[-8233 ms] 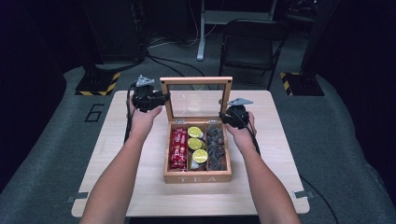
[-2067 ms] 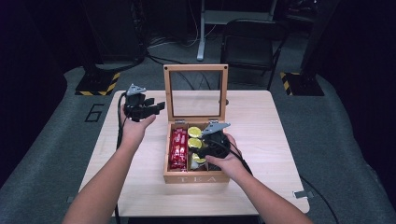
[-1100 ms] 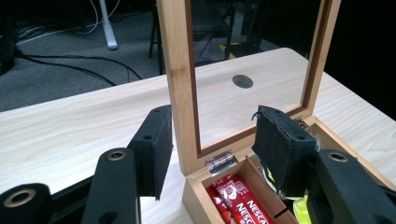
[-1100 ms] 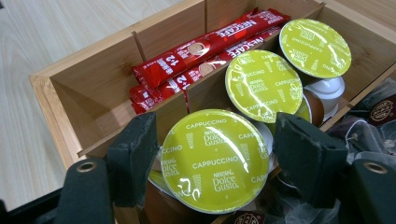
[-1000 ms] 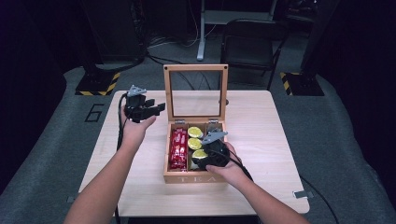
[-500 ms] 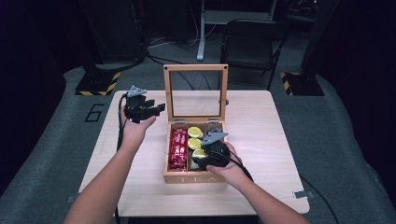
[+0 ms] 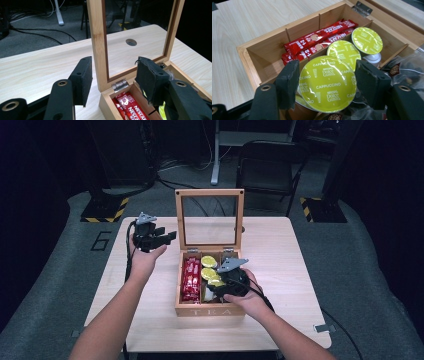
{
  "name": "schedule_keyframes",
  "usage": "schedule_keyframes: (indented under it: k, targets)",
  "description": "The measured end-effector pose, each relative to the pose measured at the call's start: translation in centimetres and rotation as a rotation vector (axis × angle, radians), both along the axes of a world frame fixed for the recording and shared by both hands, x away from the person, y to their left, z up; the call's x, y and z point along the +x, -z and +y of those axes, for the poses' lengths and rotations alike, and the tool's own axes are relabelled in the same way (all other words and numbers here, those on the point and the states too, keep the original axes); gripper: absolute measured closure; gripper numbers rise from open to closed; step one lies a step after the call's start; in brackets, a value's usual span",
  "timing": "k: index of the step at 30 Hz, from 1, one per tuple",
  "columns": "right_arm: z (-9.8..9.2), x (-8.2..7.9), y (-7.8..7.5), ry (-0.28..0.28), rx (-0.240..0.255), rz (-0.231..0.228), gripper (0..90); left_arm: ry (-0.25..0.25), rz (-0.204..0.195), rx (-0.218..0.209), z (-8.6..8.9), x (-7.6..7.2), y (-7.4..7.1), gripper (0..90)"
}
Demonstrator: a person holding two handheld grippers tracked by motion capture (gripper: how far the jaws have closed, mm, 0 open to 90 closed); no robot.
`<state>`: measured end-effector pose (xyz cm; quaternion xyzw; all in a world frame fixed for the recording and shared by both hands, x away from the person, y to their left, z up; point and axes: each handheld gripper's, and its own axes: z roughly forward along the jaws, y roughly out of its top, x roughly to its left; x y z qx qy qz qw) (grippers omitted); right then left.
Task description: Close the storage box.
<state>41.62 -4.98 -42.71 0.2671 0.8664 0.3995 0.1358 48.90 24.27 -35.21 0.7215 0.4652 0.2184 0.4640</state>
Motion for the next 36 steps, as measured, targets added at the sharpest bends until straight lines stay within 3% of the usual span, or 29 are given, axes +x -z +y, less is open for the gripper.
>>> schedule_keyframes:
  k: [25, 36]
  targets:
    - [-4.6, 1.3, -2.1, 0.116, 0.027, -0.032, 36.8, -0.004, 0.000, 0.007, 0.3, 0.0, 0.0, 46.8]
    - [-6.9, 2.0, -2.3, 0.174, 0.022, -0.041, 36.8, -0.005, 0.003, 0.008, 0.4, 0.0, 0.0, 46.8]
